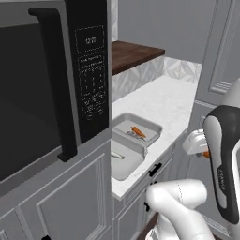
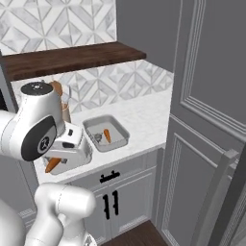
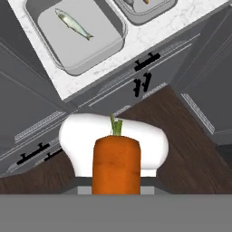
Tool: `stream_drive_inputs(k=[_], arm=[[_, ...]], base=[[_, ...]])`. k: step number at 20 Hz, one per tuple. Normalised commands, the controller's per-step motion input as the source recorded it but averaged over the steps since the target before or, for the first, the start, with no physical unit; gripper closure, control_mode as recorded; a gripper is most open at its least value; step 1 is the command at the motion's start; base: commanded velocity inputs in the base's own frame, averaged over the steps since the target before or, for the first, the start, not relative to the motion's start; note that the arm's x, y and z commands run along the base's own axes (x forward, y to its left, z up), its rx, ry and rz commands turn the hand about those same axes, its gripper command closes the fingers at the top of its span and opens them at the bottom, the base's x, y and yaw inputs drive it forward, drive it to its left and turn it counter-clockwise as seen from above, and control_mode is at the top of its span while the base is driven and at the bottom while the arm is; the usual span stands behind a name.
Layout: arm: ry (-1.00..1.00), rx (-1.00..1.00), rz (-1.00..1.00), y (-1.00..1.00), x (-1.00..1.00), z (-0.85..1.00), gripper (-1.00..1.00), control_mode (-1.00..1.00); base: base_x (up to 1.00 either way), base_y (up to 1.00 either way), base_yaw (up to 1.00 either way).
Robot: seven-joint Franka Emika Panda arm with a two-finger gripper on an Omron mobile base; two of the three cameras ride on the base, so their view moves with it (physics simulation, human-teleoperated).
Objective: Place one carrot and one fish in each tupperware on the nearby counter, to pack two identical lunches.
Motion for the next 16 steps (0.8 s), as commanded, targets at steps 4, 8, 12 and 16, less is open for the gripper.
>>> stream_drive_inputs(k=[4,8,12,16], arm=[[0.00,0.00,0.00,0.00,0.00,0.00,1.00,1.00],[0.00,0.00,0.02,0.08,0.18,0.00,1.00,-1.00],[0.06,0.00,0.28,0.54,1.00,-0.15,1.00,-1.00],[0.00,0.00,0.39,0.66,1.00,-0.41,1.00,-1.00]], base=[[0.08,0.00,0.13],[0.04,0.00,0.00],[0.00,0.00,0.00],[0.00,0.00,0.00]])
